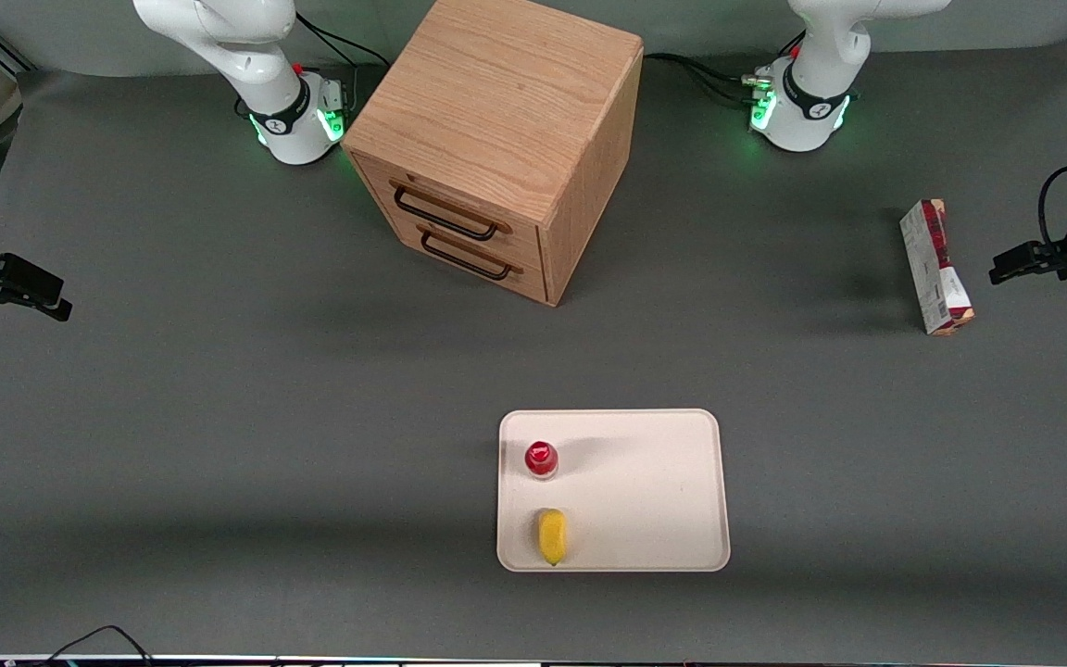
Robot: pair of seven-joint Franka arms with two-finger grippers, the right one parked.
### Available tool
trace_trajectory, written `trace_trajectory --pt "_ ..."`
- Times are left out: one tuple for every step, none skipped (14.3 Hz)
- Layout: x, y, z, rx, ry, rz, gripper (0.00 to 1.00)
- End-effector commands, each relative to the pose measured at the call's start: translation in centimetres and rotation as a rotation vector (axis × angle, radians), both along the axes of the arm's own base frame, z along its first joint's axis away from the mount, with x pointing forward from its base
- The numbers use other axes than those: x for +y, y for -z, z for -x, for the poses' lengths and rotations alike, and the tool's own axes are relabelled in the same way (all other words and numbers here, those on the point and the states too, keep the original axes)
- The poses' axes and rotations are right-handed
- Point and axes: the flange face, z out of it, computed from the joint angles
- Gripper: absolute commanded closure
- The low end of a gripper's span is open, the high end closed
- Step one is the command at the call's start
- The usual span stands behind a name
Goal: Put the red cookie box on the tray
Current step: 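Move the left gripper toward the upright red cookie box, then lower the open left gripper around the cookie box and close it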
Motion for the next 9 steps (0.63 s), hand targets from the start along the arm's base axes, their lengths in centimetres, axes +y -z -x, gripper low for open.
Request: trace_trajectory --pt "0.2 4.5 3.7 -0.038 0.003 0.005 0.00" --pt "0.3 6.6 5.0 -0.049 -0.009 0.005 0.00" --pt "0.4 8.6 6.2 -0.062 -0.021 0.003 0.00" --pt "0.1 10.2 7.1 -0.067 -0.022 0.000 0.00" --pt "0.1 11.8 7.7 -0.051 -0.017 -0.003 0.00" --pt "0.6 13.2 8.4 -0.037 -0.004 -0.005 0.00" --pt "1.7 14.5 9.2 -0.035 0.004 -0.014 0.00" --pt "2.3 15.9 9.7 -0.026 0.020 -0.026 0.00" --pt "2.3 17.1 10.0 -0.018 0.026 -0.039 0.00"
